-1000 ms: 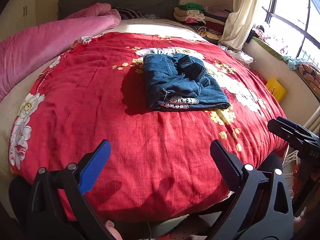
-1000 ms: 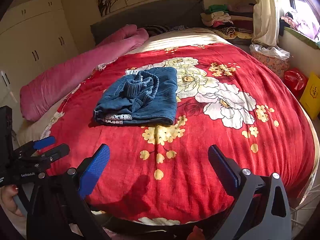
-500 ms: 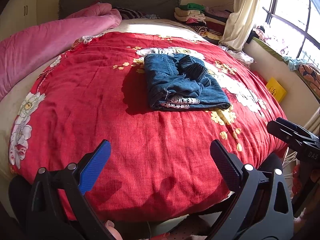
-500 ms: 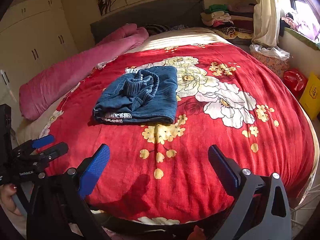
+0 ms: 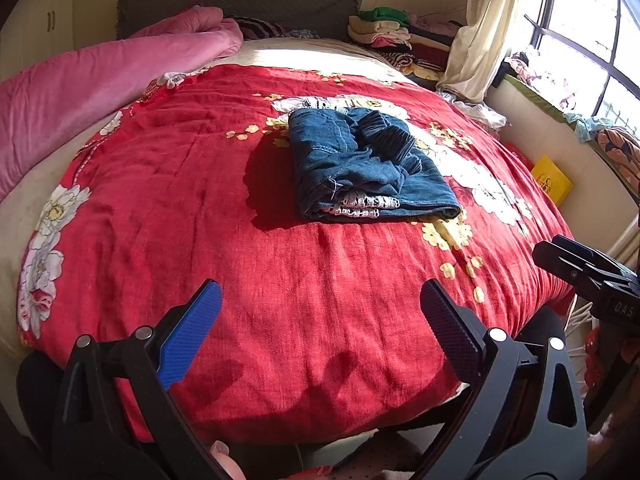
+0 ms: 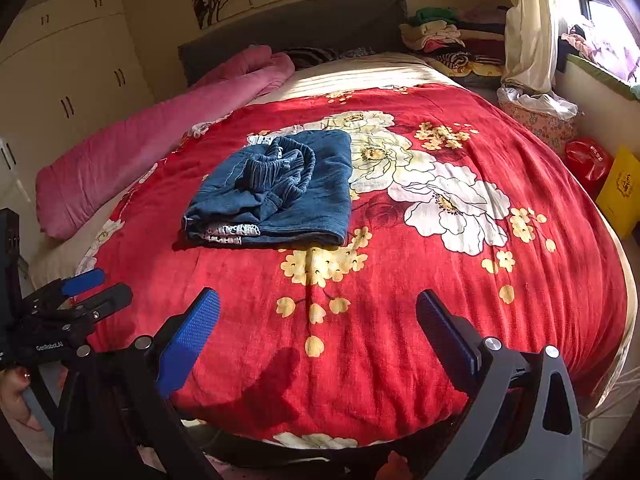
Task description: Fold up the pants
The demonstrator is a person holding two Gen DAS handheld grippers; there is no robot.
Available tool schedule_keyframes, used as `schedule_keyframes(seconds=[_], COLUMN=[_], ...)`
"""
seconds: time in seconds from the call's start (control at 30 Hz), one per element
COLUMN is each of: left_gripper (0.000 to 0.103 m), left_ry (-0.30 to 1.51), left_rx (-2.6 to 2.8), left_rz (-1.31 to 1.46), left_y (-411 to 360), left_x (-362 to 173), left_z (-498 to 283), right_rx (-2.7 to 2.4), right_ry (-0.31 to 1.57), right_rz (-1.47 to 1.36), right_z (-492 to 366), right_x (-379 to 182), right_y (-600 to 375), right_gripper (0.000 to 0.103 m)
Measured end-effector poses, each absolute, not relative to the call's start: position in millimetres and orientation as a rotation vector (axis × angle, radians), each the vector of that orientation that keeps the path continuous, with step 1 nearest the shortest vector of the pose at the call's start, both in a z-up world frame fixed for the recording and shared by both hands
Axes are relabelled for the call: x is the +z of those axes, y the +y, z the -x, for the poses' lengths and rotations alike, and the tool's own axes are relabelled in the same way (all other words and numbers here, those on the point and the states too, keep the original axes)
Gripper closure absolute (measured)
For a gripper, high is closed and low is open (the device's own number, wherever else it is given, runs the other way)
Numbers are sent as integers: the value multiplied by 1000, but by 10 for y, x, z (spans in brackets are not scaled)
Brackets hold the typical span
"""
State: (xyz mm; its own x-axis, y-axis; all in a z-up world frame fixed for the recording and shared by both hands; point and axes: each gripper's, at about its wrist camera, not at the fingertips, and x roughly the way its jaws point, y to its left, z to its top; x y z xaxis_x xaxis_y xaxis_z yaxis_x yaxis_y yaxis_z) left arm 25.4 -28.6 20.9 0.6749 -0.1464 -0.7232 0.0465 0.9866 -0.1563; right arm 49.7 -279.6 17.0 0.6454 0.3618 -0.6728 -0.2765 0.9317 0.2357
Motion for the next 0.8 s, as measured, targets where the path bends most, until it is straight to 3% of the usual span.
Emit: schedule_keyframes(seconds=[0.8], left_gripper=[10], left_ry=[850], left_rx=[-96], left_rz=[126], left_y=[-247], left_x=[157], left_z=[-265], right_rx=[351], right_ry=[814], right_rz=[-84], right_z=[-536], right_x=[130], right_y=[-2774], right_gripper=[5])
